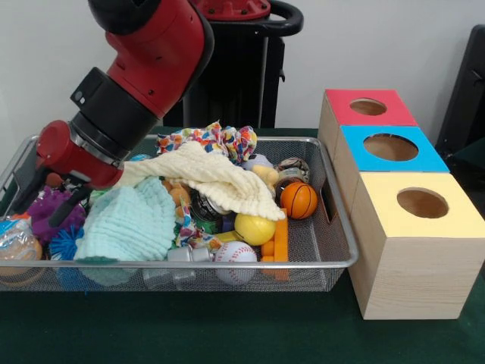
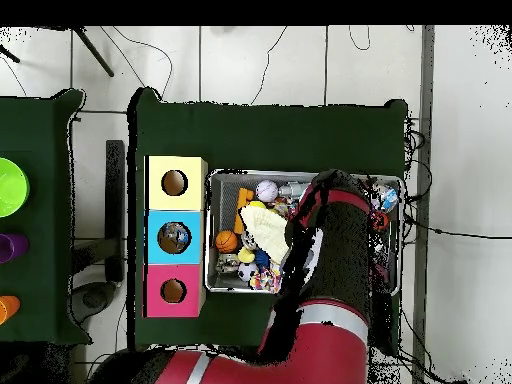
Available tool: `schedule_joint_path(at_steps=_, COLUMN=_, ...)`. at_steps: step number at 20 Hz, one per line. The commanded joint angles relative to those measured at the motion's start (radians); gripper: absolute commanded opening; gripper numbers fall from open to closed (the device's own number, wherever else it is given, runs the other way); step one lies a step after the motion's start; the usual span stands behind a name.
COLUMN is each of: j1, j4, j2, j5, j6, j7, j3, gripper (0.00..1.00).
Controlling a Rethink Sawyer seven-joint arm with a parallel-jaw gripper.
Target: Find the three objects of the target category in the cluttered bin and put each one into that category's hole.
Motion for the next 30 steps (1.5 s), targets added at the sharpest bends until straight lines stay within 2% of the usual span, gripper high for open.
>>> schedule_joint_path(at_steps=1, j1=0.047, j4=-0.063, j2=0.105, j5=-0.048, j6=-0.08, j7=0.403, j3=-0.046, gripper=1.0)
schedule_joint_path(at_steps=13, j1=0.095, j4=-0.09, j2=0.183, j5=-0.059, j6=-0.089, j7=0.519, j3=-0.132, gripper=1.0)
schedule_joint_path(at_steps=18, j1=0.031, j4=-0.088, j2=0.167, j5=0.028, j6=-0.109, j7=0.391, j3=-0.075, gripper=1.0)
schedule_joint_path(at_steps=25, j1=0.036, j4=-0.109, j2=0.218, j5=-0.003, j6=-0.155, j7=0.478, j3=-0.097, gripper=1.0)
schedule_joint_path(at_steps=30, j1=0.089, j4=-0.132, j2=0.276, j5=-0.051, j6=-0.159, j7=0.628, j3=-0.165, gripper=1.0)
